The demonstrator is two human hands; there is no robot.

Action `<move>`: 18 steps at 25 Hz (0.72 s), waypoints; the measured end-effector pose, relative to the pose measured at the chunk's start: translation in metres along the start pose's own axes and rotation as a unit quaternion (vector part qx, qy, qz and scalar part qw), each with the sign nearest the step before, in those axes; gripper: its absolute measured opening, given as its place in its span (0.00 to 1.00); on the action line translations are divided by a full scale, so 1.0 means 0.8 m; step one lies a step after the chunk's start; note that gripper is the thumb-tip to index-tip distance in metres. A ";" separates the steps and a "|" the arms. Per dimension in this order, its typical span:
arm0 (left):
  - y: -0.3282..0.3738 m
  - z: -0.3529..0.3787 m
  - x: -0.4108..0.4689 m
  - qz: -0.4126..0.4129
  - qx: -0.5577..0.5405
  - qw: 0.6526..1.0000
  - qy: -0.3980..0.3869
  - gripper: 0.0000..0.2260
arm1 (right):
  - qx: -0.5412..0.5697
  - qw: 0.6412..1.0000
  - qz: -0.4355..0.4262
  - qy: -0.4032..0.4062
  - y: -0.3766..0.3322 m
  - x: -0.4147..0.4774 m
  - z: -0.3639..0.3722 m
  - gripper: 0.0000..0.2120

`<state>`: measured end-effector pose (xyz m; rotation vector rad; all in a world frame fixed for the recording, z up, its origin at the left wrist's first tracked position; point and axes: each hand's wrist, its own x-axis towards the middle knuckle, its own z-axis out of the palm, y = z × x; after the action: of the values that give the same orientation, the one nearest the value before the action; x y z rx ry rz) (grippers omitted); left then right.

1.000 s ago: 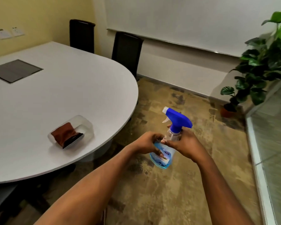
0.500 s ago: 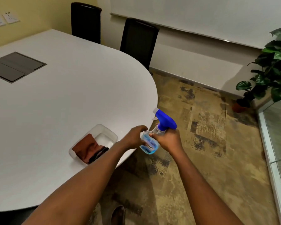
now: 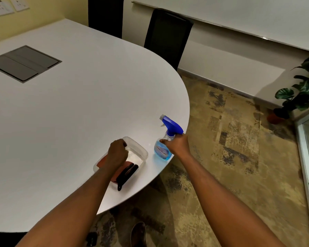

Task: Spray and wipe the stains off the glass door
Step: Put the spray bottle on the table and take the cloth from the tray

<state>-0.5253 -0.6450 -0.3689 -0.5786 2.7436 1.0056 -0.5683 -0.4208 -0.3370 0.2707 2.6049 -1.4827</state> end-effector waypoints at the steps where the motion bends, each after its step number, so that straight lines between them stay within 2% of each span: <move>1: -0.011 -0.002 -0.001 -0.007 0.017 1.000 -0.001 0.13 | -0.003 1.000 0.002 -0.002 -0.001 0.006 0.008 0.18; 6: -0.040 -0.011 -0.007 -0.044 0.134 0.990 -0.012 0.11 | -0.005 1.000 -0.017 -0.012 -0.021 0.029 0.042 0.20; 18: -0.081 0.003 0.005 -0.052 0.226 0.973 0.023 0.10 | -0.002 1.000 -0.012 -0.025 -0.029 0.066 0.093 0.22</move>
<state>-0.5027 -0.6898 -0.4101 -0.6575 2.8081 0.3260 -0.6229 -0.4918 -0.3656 0.2000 2.5808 -1.4726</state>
